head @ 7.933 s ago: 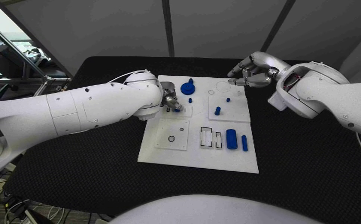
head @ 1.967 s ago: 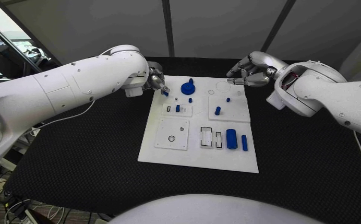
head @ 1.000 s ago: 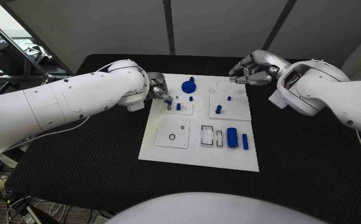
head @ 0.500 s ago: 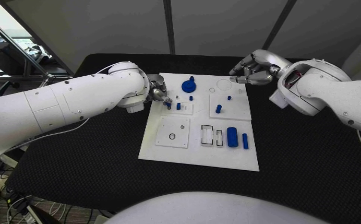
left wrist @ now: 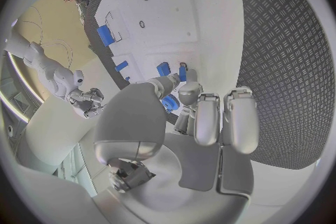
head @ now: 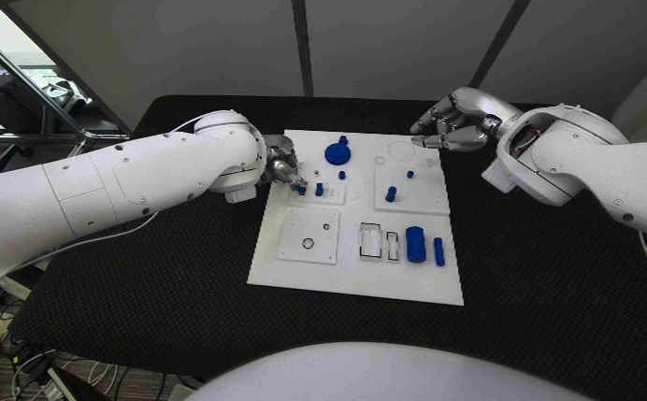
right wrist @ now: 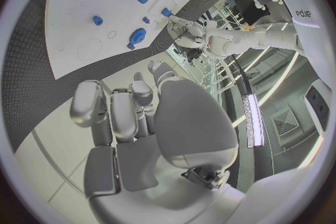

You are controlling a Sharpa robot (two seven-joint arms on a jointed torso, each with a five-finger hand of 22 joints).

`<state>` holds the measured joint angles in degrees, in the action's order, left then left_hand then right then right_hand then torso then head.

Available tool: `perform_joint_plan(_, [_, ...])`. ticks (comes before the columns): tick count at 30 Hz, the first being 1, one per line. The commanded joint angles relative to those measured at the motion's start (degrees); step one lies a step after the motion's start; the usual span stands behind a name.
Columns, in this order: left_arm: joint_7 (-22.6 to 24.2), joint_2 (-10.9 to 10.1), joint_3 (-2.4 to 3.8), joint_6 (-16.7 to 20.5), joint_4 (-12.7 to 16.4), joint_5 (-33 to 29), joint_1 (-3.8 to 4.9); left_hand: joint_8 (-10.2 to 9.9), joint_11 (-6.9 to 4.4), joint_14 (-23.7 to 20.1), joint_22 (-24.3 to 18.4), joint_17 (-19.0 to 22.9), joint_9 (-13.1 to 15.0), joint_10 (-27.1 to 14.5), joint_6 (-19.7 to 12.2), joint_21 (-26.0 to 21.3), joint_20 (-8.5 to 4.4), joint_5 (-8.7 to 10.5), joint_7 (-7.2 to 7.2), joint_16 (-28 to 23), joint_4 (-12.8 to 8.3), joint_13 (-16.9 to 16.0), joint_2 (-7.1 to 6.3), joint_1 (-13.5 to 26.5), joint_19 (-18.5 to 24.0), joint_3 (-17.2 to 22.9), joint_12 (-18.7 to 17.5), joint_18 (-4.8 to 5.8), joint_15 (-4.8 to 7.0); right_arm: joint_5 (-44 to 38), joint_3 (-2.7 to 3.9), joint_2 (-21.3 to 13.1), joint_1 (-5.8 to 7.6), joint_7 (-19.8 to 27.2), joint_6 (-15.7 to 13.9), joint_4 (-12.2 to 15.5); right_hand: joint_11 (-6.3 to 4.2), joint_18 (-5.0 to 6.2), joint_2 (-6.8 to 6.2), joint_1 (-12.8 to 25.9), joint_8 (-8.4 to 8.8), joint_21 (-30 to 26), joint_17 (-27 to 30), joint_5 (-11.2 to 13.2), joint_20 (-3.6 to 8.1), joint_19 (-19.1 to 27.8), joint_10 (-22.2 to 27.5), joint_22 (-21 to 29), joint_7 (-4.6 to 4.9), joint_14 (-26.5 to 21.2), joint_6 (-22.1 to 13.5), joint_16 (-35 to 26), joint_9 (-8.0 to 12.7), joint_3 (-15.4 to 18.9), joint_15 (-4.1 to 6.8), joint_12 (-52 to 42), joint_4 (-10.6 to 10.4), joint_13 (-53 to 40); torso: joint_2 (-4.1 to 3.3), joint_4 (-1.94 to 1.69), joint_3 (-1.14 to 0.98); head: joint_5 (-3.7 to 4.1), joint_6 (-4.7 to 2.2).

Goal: Assemble the parts on the task board

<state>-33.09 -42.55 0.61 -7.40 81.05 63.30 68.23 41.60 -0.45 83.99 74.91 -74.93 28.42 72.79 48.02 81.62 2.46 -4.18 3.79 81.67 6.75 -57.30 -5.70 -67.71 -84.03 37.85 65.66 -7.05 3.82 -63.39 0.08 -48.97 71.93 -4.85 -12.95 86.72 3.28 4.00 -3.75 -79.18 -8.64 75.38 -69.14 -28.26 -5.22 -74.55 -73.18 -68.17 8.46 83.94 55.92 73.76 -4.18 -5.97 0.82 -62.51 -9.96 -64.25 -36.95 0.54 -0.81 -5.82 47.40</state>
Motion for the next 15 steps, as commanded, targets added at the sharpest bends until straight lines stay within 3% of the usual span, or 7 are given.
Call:
perform_joint_plan(1, [-0.48,0.05,-0.1,-1.7,-0.03,0.48,-0.18,0.43,-0.38,3.57,8.58,-6.43,0.09,0.21,0.04,0.08,-0.23,-0.18,-0.43,0.17,-3.88,0.03,0.23,-0.03,-1.32,3.97,-0.19,4.74,0.32,-0.14,0.04,-0.02,0.1,0.24,0.23,0.11,-0.13,1.01,-0.35,-0.17,-0.23,-0.38,-0.01,-0.28,-0.07,-0.27,0.26,0.01,-0.13,1.85,-0.39,-0.3,0.08,-0.02,0.3,0.03,-0.2,0.04,0.0,-0.01,-0.03,0.02,0.04])
perform_joint_plan(15, [-0.02,0.01,-0.46,-2.71,0.36,0.6,-0.24,0.69,-0.44,3.57,8.54,-6.42,0.21,0.22,0.03,-0.01,-0.27,-0.21,-0.49,0.16,-4.18,0.03,0.12,-0.11,-1.29,4.28,-0.21,4.73,0.35,-0.14,0.04,-0.04,0.1,0.27,0.23,0.13,-0.13,1.01,-0.35,-0.17,-0.23,-0.38,-0.01,-0.28,-0.07,-0.27,0.26,0.01,-0.13,1.85,-0.39,-0.3,0.08,-0.02,0.3,0.03,-0.2,0.04,0.0,-0.06,0.0,-0.01,0.14])
